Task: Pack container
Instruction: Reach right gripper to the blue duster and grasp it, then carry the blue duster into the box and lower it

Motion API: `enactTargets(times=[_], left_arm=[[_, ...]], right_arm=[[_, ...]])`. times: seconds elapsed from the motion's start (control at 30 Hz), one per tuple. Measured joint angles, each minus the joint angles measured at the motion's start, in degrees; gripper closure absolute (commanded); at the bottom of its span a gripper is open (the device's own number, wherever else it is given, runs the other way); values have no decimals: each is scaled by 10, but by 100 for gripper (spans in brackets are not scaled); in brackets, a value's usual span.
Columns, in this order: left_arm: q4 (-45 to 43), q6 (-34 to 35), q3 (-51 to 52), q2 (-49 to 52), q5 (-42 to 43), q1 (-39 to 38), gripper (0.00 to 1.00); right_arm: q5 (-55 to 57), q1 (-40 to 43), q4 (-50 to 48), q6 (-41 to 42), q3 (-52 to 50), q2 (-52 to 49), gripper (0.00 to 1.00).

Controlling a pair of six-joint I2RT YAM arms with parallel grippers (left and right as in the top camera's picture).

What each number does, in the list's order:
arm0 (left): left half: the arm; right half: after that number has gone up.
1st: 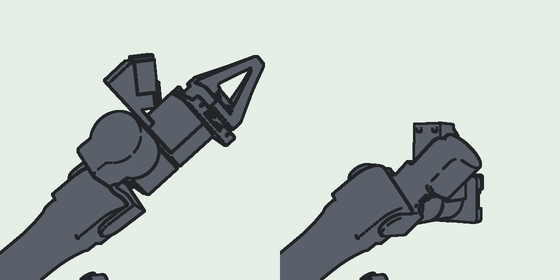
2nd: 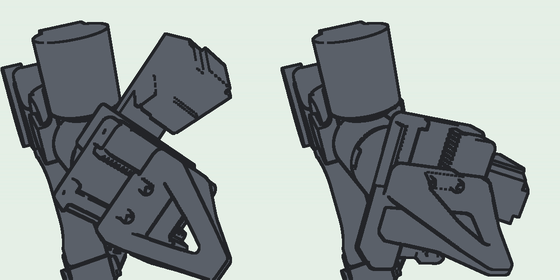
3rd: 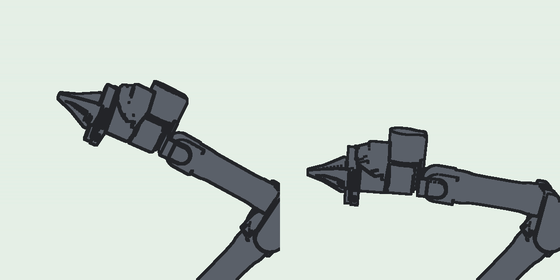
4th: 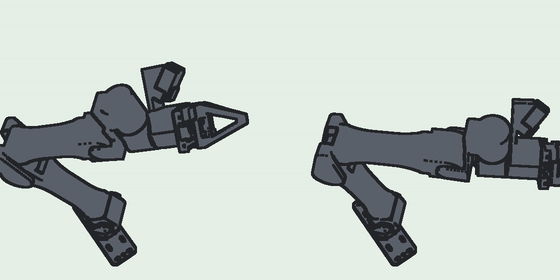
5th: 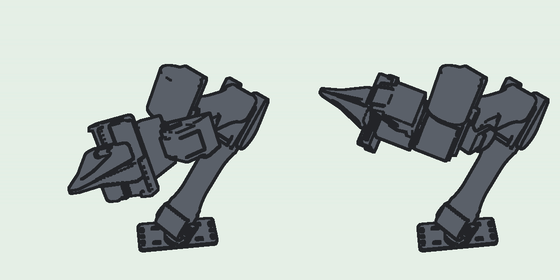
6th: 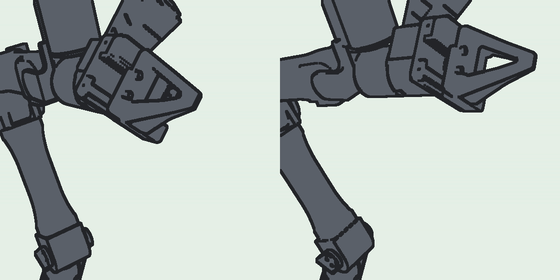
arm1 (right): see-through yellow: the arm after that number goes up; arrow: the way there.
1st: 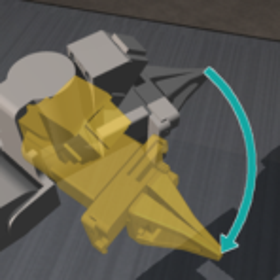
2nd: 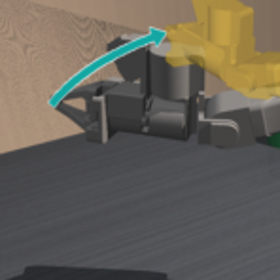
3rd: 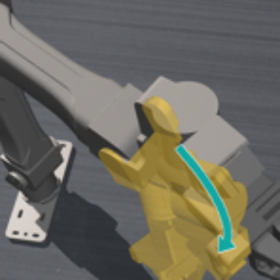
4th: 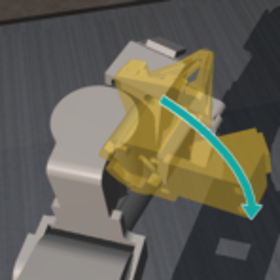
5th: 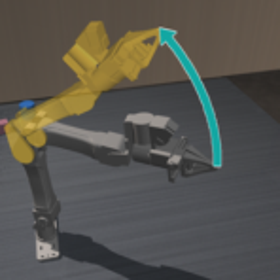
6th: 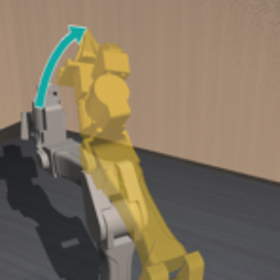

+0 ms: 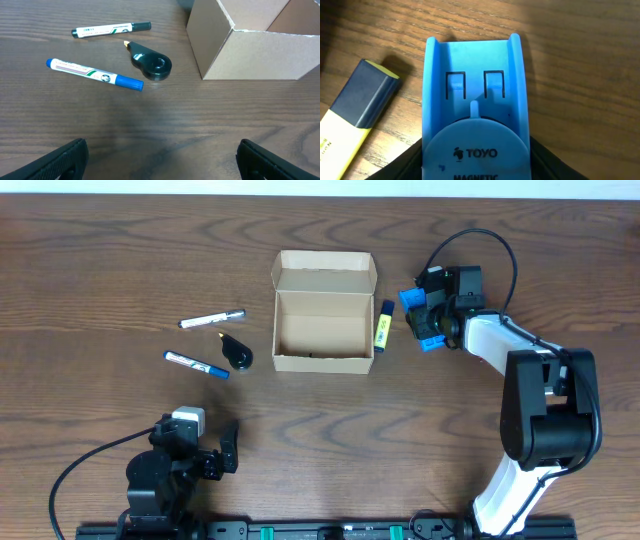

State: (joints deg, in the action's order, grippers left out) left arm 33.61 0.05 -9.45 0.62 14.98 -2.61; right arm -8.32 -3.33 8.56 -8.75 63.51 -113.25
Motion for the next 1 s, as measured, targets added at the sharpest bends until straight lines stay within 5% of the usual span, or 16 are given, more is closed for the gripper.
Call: enactTargets(times=[0.4, 0.67, 1.0], left_arm=[[0, 0, 0, 0, 0, 0, 5], [0, 0, 0, 0, 0, 0, 5], [0, 0, 0, 0, 0, 0, 5]], right_arm=[[-3, 0, 125, 45, 31, 49, 57], [-5, -16, 155, 50, 91, 218, 60], [-29, -207, 146, 17, 101, 266, 55]])
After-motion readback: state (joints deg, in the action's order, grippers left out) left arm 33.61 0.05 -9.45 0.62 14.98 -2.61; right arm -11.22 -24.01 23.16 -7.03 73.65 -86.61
